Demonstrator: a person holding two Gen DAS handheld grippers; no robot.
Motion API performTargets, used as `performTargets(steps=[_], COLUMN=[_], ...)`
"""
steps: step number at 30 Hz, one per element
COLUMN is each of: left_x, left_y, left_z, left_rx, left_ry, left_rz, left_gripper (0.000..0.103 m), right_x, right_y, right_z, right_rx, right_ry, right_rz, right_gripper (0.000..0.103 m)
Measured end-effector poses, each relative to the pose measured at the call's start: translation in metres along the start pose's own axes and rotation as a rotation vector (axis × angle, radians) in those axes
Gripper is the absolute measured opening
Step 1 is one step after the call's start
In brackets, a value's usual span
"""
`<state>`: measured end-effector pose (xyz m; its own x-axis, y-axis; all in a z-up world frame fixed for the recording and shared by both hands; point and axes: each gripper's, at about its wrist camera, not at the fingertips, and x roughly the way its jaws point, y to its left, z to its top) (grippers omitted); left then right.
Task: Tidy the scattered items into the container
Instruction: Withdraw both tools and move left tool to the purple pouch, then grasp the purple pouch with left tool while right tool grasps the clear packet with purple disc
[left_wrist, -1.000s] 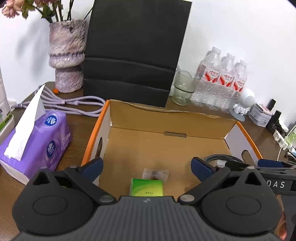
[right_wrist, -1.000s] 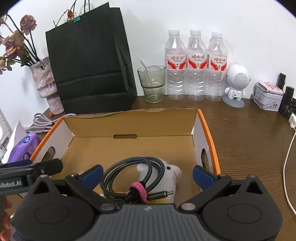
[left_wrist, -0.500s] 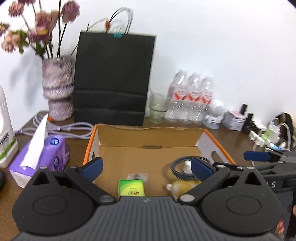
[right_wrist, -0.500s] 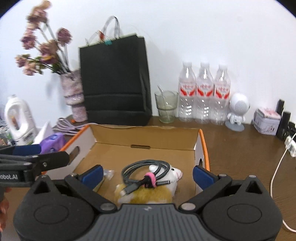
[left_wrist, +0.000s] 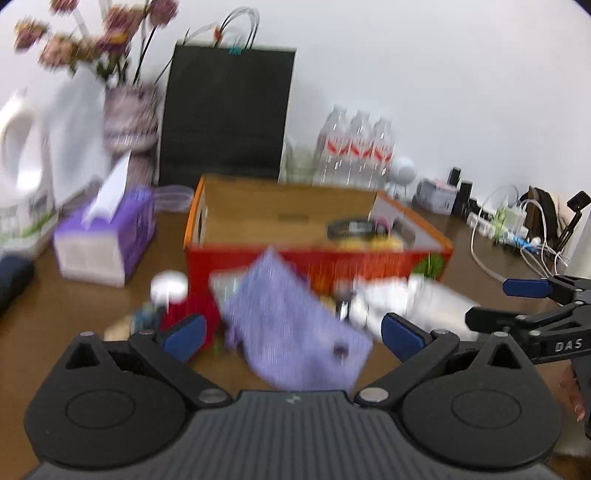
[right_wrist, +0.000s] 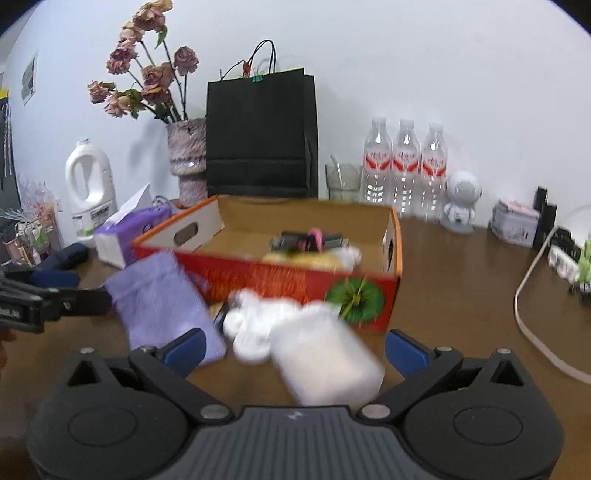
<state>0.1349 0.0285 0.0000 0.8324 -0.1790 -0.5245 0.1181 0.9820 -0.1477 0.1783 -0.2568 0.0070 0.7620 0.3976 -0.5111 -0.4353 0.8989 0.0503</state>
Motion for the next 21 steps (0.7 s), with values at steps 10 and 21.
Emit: performTargets(steps=[10,21], left_x=[0.005,0.032], left_y=[0.017,0.030], left_z=[-0.002,0.004], left_rx=[-0.028,-0.074], left_ry=[0.006,0.006], left_rz=[0.033,0.059], left_gripper=[0.103,0.077], right_x=[0.018,0.080], right_y=[0.037,0.085], right_z=[-0.009,0.005], right_rx=[-0.046,-0.126], right_ry=[0.022,0.073], right_rz=[0.076,0.127], right_gripper=[0.103,0.084])
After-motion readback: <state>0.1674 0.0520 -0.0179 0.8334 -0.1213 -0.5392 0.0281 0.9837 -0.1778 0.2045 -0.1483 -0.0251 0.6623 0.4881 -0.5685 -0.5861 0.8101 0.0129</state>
